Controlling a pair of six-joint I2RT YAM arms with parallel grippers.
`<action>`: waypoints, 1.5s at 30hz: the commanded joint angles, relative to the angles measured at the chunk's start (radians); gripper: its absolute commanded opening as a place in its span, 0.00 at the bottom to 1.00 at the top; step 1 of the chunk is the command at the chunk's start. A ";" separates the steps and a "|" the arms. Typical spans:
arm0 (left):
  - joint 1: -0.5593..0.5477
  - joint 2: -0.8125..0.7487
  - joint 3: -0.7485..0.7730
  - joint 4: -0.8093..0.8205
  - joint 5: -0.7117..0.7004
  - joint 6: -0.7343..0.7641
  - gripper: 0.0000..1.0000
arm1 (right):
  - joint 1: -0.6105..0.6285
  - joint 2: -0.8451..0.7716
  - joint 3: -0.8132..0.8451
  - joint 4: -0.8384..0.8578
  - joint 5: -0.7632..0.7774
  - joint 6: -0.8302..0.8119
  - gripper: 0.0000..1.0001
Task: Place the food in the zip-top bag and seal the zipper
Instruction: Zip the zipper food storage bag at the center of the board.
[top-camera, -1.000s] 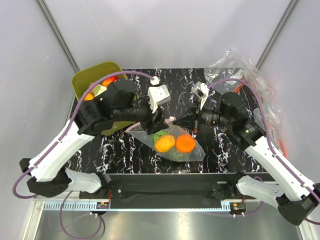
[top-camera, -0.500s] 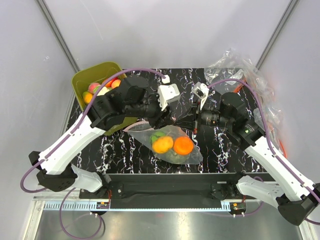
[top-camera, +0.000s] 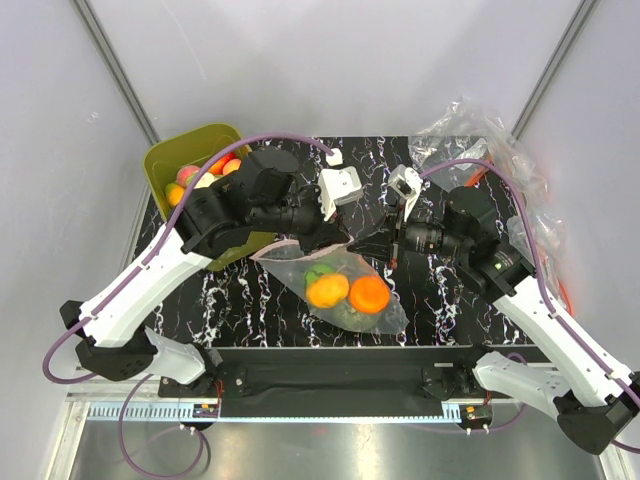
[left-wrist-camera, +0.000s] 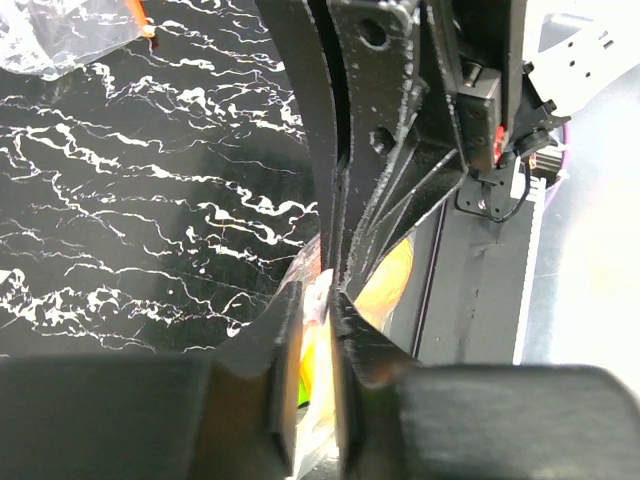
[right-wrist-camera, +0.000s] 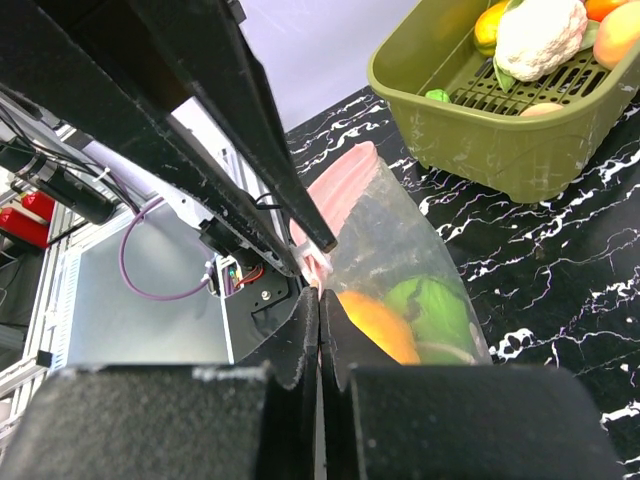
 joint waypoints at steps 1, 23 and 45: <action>0.001 0.002 0.031 0.005 0.023 0.000 0.12 | 0.001 -0.030 0.016 0.051 -0.020 -0.002 0.00; 0.002 0.002 0.007 -0.003 0.066 0.006 0.00 | 0.001 -0.059 0.024 0.041 0.008 0.001 0.00; 0.002 -0.138 -0.242 0.066 -0.015 -0.005 0.00 | 0.001 -0.185 0.045 -0.056 0.422 0.010 0.00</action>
